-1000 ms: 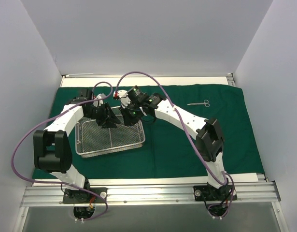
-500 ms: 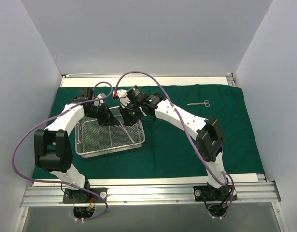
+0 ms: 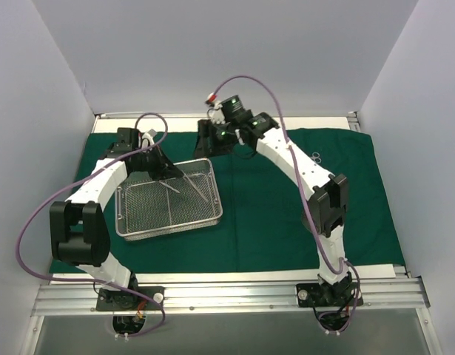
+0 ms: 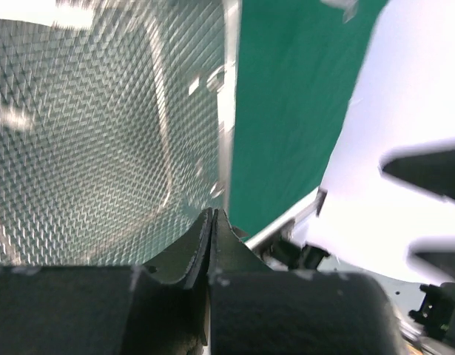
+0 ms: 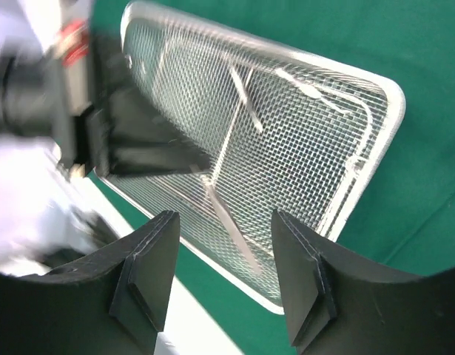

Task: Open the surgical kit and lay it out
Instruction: Place the medical item in the surgical kit.

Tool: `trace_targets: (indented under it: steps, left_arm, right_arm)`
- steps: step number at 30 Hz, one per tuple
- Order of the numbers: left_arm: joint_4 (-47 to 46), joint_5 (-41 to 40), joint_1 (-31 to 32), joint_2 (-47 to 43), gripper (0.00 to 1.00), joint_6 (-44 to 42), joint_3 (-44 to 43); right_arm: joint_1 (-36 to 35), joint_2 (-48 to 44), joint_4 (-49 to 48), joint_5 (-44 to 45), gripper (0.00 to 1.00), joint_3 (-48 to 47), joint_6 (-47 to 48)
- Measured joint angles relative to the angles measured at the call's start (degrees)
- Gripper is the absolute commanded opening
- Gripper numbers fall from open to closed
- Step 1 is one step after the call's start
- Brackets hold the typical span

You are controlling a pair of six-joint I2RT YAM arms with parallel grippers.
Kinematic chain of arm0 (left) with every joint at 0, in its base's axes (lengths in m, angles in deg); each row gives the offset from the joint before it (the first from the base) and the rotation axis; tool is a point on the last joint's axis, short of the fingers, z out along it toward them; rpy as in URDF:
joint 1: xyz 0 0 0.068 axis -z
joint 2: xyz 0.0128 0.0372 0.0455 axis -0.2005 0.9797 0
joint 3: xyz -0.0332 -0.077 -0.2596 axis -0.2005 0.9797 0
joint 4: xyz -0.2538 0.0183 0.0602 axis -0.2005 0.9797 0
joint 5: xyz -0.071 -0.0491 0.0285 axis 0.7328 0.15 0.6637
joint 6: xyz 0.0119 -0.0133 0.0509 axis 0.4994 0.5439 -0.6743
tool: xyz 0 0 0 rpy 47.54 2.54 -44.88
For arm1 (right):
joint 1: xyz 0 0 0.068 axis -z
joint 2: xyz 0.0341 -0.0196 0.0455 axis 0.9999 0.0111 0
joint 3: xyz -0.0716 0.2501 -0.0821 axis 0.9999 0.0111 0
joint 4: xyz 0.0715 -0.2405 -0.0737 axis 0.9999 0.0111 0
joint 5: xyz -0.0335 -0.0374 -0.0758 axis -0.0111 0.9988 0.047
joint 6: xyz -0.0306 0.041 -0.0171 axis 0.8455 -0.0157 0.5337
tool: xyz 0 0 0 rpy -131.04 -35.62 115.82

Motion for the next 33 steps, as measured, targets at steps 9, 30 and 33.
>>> trace_targets:
  steps: [9,30,33]
  left_arm:
    - [-13.44,-1.62,-0.35,-3.19,0.02,-1.09,-5.55]
    - [-18.86,-5.09,1.55,-8.02,0.02,-9.29,-8.22]
    - [-18.84,-5.27,2.67,-8.24,0.02,-11.65,-8.26]
  right_arm:
    - [11.50,-0.63,-2.32,-7.50,0.49,7.43,-36.37]
    - [6.45,-7.98,-18.40,-6.16,0.49,15.98,-71.10]
    - [6.14,-8.37,-21.03,-6.16,0.43,18.27,-74.10]
